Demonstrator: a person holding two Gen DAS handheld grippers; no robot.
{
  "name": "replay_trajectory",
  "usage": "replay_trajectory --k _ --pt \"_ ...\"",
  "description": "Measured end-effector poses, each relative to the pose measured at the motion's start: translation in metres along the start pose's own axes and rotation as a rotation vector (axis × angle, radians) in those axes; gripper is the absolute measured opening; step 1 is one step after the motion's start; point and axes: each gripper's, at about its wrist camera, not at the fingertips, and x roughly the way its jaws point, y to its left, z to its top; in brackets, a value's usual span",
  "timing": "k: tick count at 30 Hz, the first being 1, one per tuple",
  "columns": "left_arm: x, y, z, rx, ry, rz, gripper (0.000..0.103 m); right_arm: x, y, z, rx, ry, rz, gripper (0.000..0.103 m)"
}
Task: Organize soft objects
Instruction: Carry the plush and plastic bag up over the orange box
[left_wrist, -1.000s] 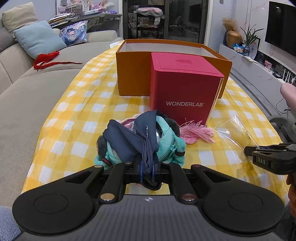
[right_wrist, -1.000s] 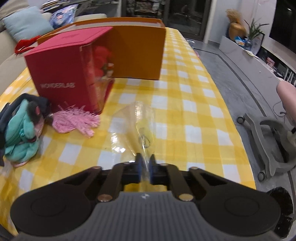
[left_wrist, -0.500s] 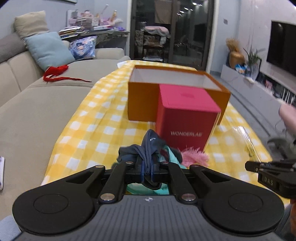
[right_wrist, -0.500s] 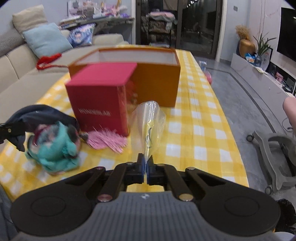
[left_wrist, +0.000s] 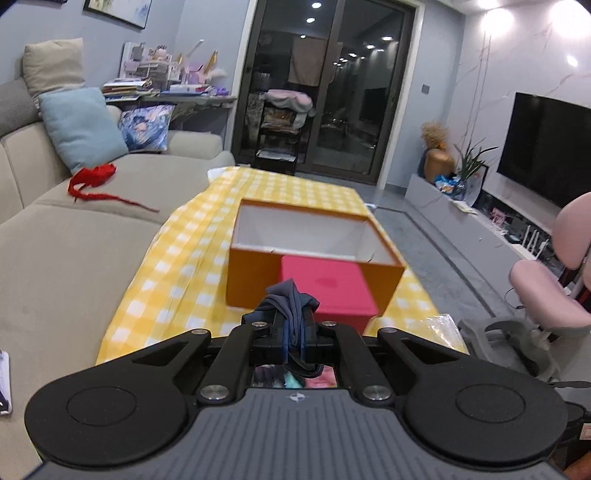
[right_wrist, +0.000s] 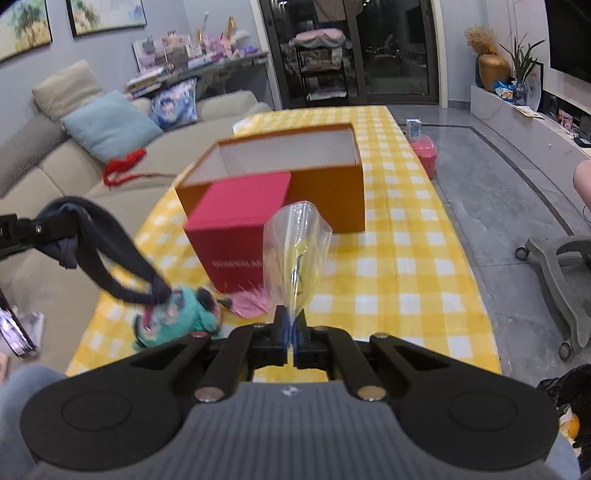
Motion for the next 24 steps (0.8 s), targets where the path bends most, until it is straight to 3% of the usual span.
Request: replay_trajectory --k 10,24 --pt "-0.018 -0.026 0.029 0.053 -0.016 -0.079 0.006 -0.039 0.003 0.031 -0.009 -0.077 0.046 0.000" --pt "0.017 -0.041 0.075 0.157 -0.020 -0.121 0.006 -0.033 0.010 0.108 -0.132 -0.155 0.054 0.000"
